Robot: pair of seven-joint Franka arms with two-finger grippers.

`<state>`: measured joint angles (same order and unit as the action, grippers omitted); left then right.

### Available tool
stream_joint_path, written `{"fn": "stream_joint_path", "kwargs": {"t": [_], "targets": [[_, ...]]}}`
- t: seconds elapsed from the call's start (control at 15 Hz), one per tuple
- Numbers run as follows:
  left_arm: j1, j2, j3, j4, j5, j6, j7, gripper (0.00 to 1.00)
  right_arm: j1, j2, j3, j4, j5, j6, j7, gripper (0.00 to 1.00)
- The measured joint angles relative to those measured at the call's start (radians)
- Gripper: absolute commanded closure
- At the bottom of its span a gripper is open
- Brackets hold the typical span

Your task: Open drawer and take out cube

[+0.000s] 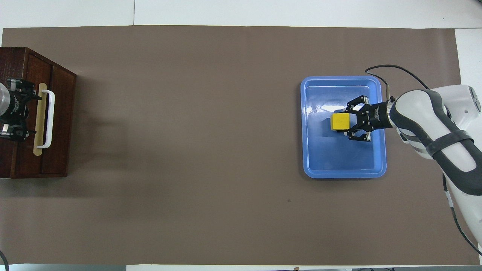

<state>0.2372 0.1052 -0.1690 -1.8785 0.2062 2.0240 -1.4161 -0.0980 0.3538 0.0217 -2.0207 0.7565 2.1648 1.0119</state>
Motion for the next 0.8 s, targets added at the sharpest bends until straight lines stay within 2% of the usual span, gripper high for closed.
{"fn": "stream_joint_path", "kwargs": {"t": [0.2,0.47,0.53,0.6,0.67,0.73,0.8], "targets": [[-0.064,-0.022,-0.014,0.032,-0.034,-0.089,0.081,0.00,0.000,0.000,0.000,-0.011,0.000,0.012,-0.014,1.00],[-0.163,-0.080,-0.022,0.168,-0.097,-0.341,0.399,0.00,0.000,-0.005,0.000,-0.025,0.000,0.026,-0.058,1.00],[-0.175,-0.088,-0.022,0.196,-0.103,-0.392,0.515,0.00,0.000,-0.006,0.000,-0.027,0.000,0.027,-0.059,0.92],[-0.184,-0.092,-0.021,0.219,-0.109,-0.435,0.631,0.00,0.000,-0.006,0.001,-0.027,0.000,0.028,-0.060,0.72],[-0.190,-0.092,-0.019,0.241,-0.117,-0.475,0.732,0.00,0.000,-0.007,0.001,-0.028,0.000,0.029,-0.060,0.45],[-0.193,-0.092,-0.017,0.260,-0.134,-0.514,0.814,0.00,0.000,-0.007,0.001,-0.028,0.000,0.029,-0.060,0.06],[-0.192,-0.093,-0.013,0.273,-0.156,-0.541,0.876,0.00,0.000,-0.007,0.001,-0.028,-0.001,0.030,-0.061,0.00]]}}
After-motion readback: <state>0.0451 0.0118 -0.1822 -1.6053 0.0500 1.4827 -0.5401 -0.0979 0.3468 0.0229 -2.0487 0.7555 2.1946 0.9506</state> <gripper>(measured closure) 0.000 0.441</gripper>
